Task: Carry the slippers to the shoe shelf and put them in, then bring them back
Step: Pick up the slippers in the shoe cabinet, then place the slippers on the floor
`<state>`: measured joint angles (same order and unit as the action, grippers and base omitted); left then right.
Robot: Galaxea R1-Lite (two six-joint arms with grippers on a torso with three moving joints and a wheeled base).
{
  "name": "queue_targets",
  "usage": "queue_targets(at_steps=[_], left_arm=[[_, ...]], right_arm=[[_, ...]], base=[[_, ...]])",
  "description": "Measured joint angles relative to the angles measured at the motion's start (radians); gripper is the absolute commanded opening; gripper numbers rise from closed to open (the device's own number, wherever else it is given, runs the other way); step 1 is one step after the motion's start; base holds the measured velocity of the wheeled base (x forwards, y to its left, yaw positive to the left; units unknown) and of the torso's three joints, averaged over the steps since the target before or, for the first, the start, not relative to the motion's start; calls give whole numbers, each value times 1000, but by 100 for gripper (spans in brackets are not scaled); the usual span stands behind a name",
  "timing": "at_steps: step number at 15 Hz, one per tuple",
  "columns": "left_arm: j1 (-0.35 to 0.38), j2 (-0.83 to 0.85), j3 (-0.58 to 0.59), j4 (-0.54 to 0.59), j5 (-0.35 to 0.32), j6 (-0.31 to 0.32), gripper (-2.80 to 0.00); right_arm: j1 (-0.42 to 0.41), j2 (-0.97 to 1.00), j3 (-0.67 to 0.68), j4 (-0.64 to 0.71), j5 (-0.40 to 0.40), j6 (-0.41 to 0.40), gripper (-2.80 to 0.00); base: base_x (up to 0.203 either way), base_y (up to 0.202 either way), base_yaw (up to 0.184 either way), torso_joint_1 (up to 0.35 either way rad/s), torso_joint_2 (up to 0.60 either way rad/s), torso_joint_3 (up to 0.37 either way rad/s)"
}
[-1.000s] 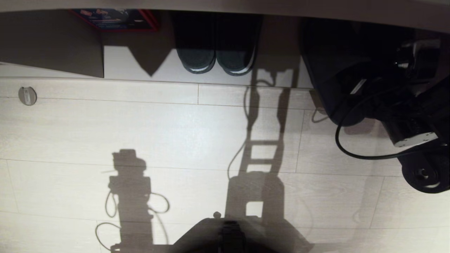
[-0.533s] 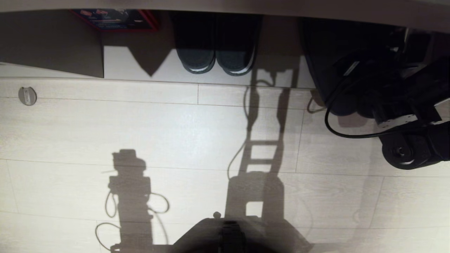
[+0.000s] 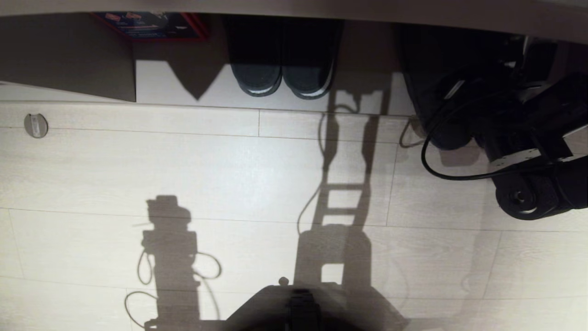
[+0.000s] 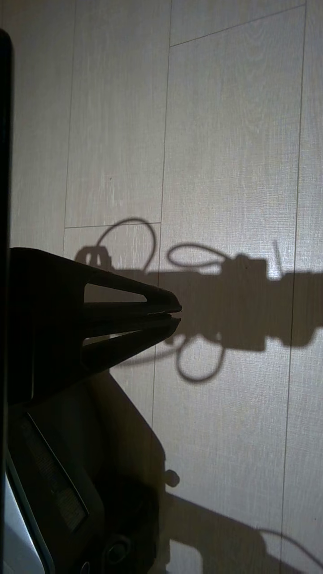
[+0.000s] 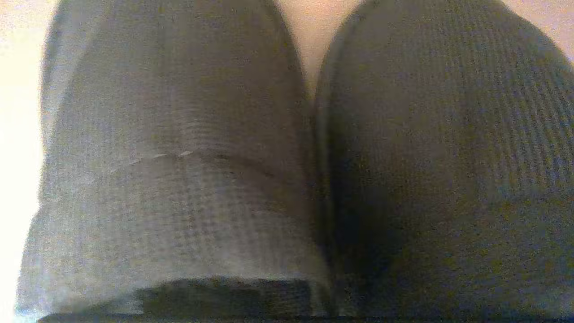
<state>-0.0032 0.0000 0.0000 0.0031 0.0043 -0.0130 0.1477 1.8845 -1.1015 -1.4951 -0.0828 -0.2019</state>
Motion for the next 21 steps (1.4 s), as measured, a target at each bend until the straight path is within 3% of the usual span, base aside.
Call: queue_targets(at_steps=[4, 7, 9, 13, 16, 21], left_arm=[[0, 0, 0, 0, 0, -1, -280], [0, 0, 0, 0, 0, -1, -280], [0, 0, 0, 0, 0, 0, -280], [0, 0, 0, 0, 0, 0, -280], [0, 0, 0, 0, 0, -1, -280], [0, 0, 0, 0, 0, 0, -280]], right_arm=[[-2, -10, 21, -2, 7, -1, -280], [-1, -67, 129, 4, 33, -6, -280], [0, -136, 259, 14, 50, -8, -280], [3, -399, 697, 103, 68, -11, -280], [3, -677, 850, 313, 80, -12, -280], [-32, -1208, 847, 886, 134, -12, -280]], base=[[0, 0, 0, 0, 0, 0], [0, 0, 0, 0, 0, 0], [0, 0, 0, 0, 0, 0], [0, 0, 0, 0, 0, 0], [0, 0, 0, 0, 0, 0], [0, 0, 0, 0, 0, 0]])
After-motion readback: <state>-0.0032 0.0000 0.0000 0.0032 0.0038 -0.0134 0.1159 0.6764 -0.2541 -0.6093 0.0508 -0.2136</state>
